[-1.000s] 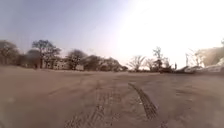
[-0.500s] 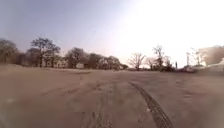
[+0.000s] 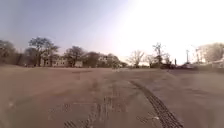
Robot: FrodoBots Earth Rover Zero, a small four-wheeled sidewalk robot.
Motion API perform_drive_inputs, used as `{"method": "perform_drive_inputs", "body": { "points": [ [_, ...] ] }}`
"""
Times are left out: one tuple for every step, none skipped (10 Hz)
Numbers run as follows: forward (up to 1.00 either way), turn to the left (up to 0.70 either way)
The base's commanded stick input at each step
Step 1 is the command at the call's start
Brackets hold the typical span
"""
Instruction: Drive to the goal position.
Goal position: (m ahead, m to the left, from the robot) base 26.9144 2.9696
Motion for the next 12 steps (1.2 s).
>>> {"method": "perform_drive_inputs", "body": {
  "points": [
    [0.70, 0.00],
    [0.70, 0.00],
    [0.70, 0.00],
    [0.70, 0.00],
    [0.70, 0.00],
    [0.70, 0.00],
    [0.70, 0.00],
    [0.70, 0.00],
    [0.70, 0.00],
    [0.70, 0.00],
    [0.70, 0.00],
    [0.70, 0.00]
  ]
}}
